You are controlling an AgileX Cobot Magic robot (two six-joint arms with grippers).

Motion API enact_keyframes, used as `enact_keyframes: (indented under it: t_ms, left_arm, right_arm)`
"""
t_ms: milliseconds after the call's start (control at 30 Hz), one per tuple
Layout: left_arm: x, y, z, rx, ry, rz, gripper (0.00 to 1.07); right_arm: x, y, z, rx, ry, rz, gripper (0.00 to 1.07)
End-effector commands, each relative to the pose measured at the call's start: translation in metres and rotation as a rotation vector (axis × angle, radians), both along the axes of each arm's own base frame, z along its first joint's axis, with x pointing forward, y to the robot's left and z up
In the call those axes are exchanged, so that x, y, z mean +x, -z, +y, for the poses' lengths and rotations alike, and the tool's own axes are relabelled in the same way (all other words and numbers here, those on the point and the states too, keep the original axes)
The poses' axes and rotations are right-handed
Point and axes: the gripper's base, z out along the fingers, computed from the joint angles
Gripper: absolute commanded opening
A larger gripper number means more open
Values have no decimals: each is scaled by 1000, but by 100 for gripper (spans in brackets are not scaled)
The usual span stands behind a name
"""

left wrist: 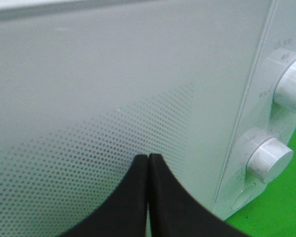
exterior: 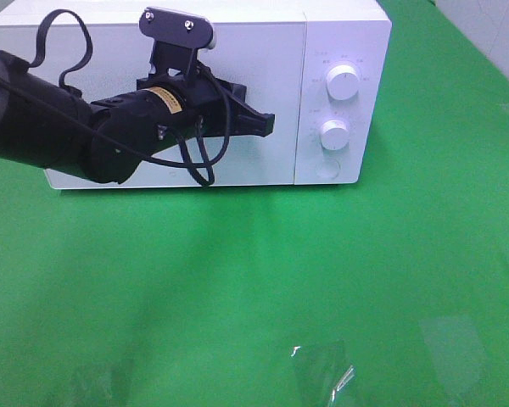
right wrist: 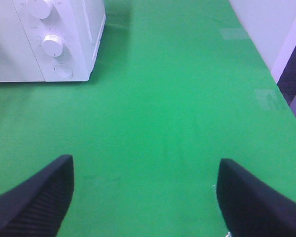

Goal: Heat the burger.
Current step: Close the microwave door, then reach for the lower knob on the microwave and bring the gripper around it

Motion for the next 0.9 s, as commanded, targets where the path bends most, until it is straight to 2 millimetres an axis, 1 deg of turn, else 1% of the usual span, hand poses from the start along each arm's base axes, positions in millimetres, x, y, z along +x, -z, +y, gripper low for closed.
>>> enact_keyframes:
  t_ms: [33, 100, 133, 167, 200, 233, 267, 300, 333, 367, 400, 433, 467, 500, 567, 600, 633, 667, 700, 733, 767, 800, 833, 867, 900]
  left_arm:
    - [18, -13, 15, -106, -144, -53, 0]
    - [17, -13, 14, -100, -137, -43, 0]
    - [8, -14, 5, -84, -98, 2, 0]
    - [8, -14, 5, -84, -98, 2, 0]
    - [-1, -18, -4, -74, -63, 18, 0]
    - [-1, -18, -4, -74, -63, 18, 0]
    - [-8, -24, -12, -62, -30, 21, 2]
    - [-8, -24, -12, -62, -30, 21, 2]
    - [-19, -28, -21, -40, 14, 35, 9]
    - [-19, -28, -21, -40, 14, 35, 9]
    - [-26, -30, -26, -17, 47, 61, 18]
    - [-26, -30, -26, -17, 47, 61, 18]
    - [-31, -31, -29, -4, 65, 85, 25]
    - [-31, -31, -29, -4, 65, 85, 25]
    - [-46, -30, -35, 54, 128, 199, 70]
    - [-46, -30, -35, 54, 128, 199, 70]
    - [-52, -27, -33, 96, 154, 281, 90]
    - [-52, -27, -33, 96, 154, 281, 90]
    - [-56, -28, -32, 120, 170, 319, 99]
    - [-56, -28, -32, 120, 170, 319, 99]
    - [-62, -27, -29, 167, 198, 388, 102]
    - [-69, -26, -27, 208, 221, 455, 102]
    - [-69, -26, -27, 208, 221, 455, 102]
    - [-75, -25, -24, 246, 243, 521, 102]
    - [-75, -25, -24, 246, 243, 521, 102]
  right_arm:
    - [-4, 0, 0, 15, 9, -33, 75]
    - [-4, 0, 0, 15, 9, -33, 76]
    - [-4, 0, 0, 15, 9, -33, 76]
    - [-4, 0, 0, 15, 9, -33, 76]
    - [-4, 0, 0, 15, 9, -33, 76]
    - [-4, 0, 0, 15, 9, -33, 76]
    - [-4, 0, 0, 15, 9, -33, 76]
    - [-4, 0, 0, 15, 9, -33, 76]
    - [-4, 0, 0, 15, 9, -33, 76]
    - [-4, 0, 0, 15, 9, -33, 76]
    - [-4, 0, 0, 15, 9, -33, 76]
    - [-4, 0, 0, 15, 9, -33, 76]
    - [-4, 0, 0, 15, 9, -33, 76]
    - [-4, 0, 0, 15, 9, -33, 76]
    - [-4, 0, 0, 15, 9, -33, 76]
    - [-4, 0, 0, 15, 9, -33, 76]
    - [-4, 0, 0, 15, 9, -33, 75]
    - [-4, 0, 0, 15, 9, -33, 75]
    - [-4, 0, 0, 15, 9, -33, 75]
    - [-4, 0, 0, 15, 9, -33, 75]
    - [-4, 0, 0, 15, 9, -33, 75]
    - [-4, 0, 0, 15, 9, -33, 75]
    - [-4, 0, 0, 15, 9, -33, 75]
    - [-4, 0, 0, 15, 9, -33, 75]
    - [-4, 0, 0, 15, 9, -33, 75]
